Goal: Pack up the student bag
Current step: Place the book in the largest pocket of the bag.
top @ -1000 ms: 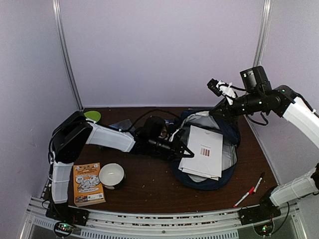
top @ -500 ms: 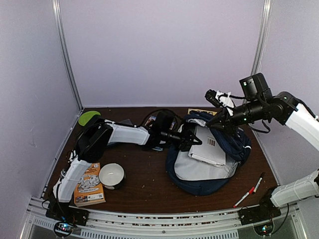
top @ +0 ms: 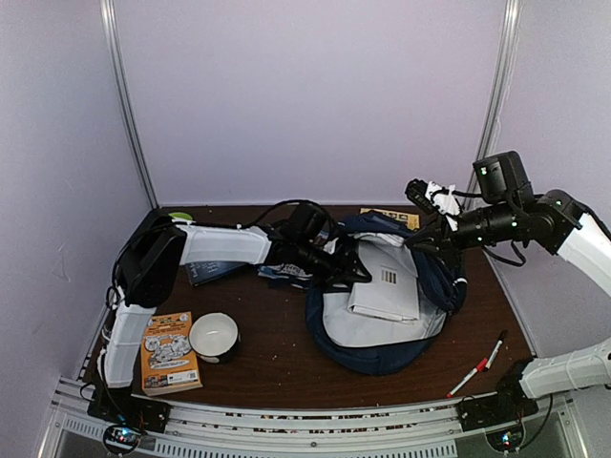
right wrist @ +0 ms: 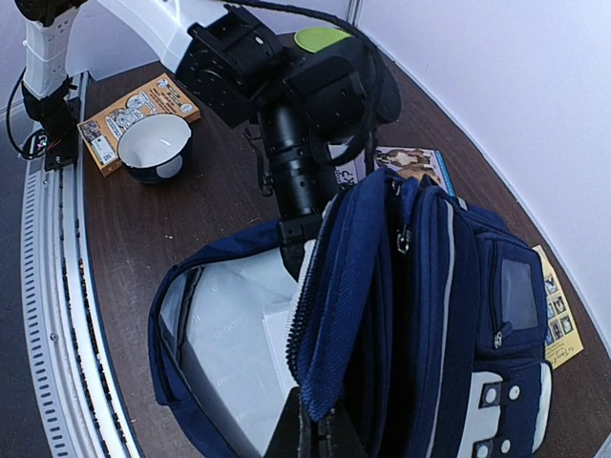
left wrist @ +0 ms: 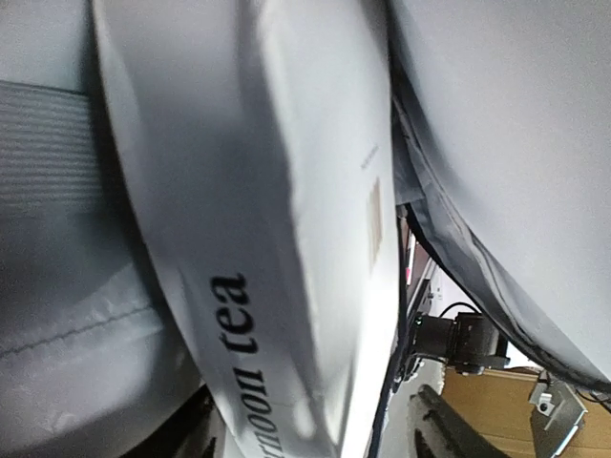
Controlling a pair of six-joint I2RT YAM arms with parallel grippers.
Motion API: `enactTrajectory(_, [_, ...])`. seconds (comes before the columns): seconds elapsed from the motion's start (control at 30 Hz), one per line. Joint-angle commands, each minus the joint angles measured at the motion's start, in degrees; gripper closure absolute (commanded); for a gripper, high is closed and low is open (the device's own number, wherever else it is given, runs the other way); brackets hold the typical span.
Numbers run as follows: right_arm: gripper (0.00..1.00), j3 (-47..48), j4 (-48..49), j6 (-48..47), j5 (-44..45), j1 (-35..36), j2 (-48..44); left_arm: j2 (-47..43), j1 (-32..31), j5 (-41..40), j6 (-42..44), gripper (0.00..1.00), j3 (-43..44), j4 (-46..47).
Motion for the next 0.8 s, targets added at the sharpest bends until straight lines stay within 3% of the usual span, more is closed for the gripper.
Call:
enactTrajectory(0.0, [1.0,-1.4,2.3,-0.7,1.0,-1.5,-3.3,-8.3,2.8,-6.7,6.4,0.28,-6.8,-2.1])
enactTrajectory(0.03, [1.0,-1.8,2.5,-0.5,1.5,-1.8,-3.6,-9.2,2.8,-6.7,6.5,0.15,-8.6,-1.0])
enactTrajectory(0.1, [1.0,-2.4,3.2,0.1,2.1,-2.5,-3.9,-11.0,2.7,-7.1,6.3,0.11,-12.0,2.0])
enactTrajectory(0.23, [1.0,-3.3,4.7,1.8,2.9,-2.9,-2.8,-13.2,1.5,-9.7,7.1,0.1,-15.7,6.9])
enactTrajectory(0.37, [1.0,-2.0,6.1,2.9,4.9,-3.0,-0.6,-15.6,-3.2,-15.7,14.9,0.17,-15.9,8.8])
enactTrajectory(0.5, [1.0,-0.1,4.8,1.9,4.4,-2.7,1.7,-19.7,-7.1,-27.8,23.6,0.18,-18.9,12.9])
enactTrajectory(0.6, [1.0,0.9,3.9,2.9,4.2,-2.1,3.6,-20.4,-8.5,-37.4,25.6,0.18,-20.4,14.0])
enactTrajectory(0.77, [1.0,1.6,5.5,4.1,8.4,-3.3,3.6,-24.2,-9.9,-40.6,25.7,0.2,-32.4,28.0])
